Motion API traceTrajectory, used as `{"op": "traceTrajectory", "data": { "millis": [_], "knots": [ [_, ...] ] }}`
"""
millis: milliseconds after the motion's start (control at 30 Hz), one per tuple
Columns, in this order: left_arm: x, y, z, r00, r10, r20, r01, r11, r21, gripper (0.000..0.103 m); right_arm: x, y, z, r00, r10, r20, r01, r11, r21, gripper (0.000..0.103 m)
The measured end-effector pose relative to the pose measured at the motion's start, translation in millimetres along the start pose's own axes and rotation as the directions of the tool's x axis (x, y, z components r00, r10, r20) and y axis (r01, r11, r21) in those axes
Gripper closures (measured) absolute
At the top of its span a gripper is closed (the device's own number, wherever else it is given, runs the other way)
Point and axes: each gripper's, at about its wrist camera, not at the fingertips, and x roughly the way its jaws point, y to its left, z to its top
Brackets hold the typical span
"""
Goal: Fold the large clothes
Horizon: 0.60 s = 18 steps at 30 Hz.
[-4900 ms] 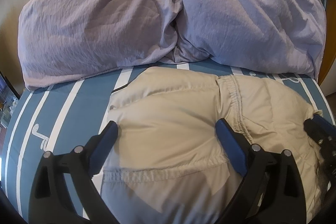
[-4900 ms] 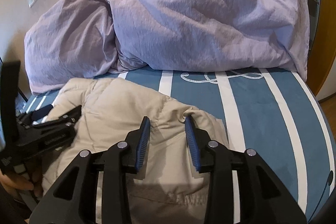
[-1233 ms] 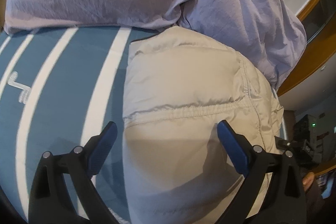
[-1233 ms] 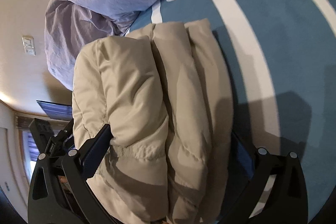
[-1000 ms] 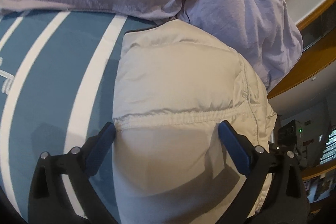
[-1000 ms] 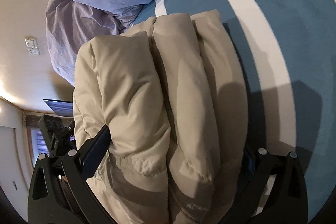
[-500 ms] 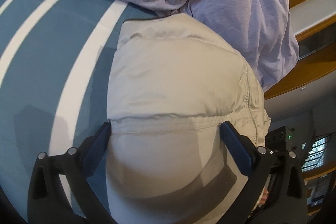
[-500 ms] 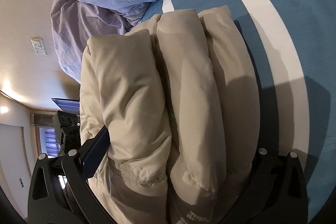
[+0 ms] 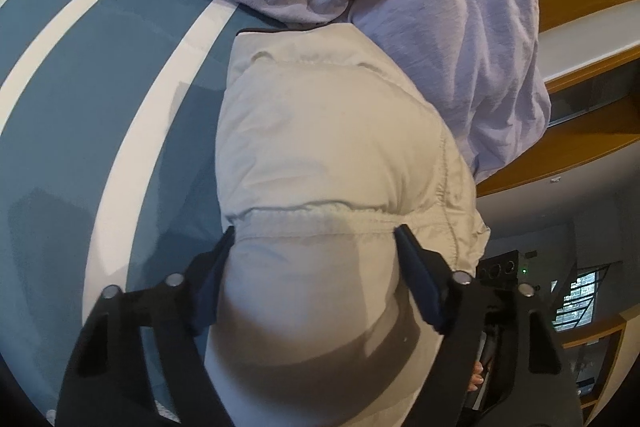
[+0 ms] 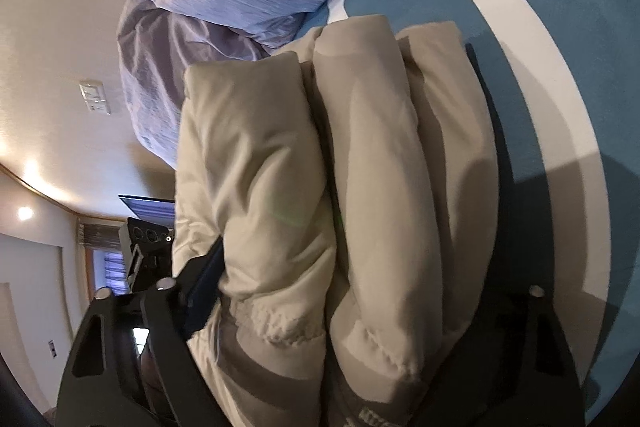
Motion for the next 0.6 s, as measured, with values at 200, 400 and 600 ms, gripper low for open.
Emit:
{"op": "traceTrajectory", "data": {
  "millis": [200, 400, 600],
  "knots": [
    [-13, -5, 19, 0.999, 0.016, 0.031, -0.017, 0.999, 0.031, 0.038, 11, 19, 8, 0.999, 0.029, 0.028, -0.028, 0.999, -0.019, 0.039],
    [-38, 1, 46, 0.994, 0.045, 0.099, -0.049, 0.998, 0.039, 0.041, 39, 49, 24, 0.999, 0.041, 0.031, -0.040, 0.998, -0.039, 0.044],
    [-55, 24, 66, 0.983, 0.099, 0.154, -0.101, 0.995, 0.001, 0.041, 69, 70, 32, 1.000, 0.016, 0.005, -0.016, 0.998, -0.060, 0.045]
  ]
}}
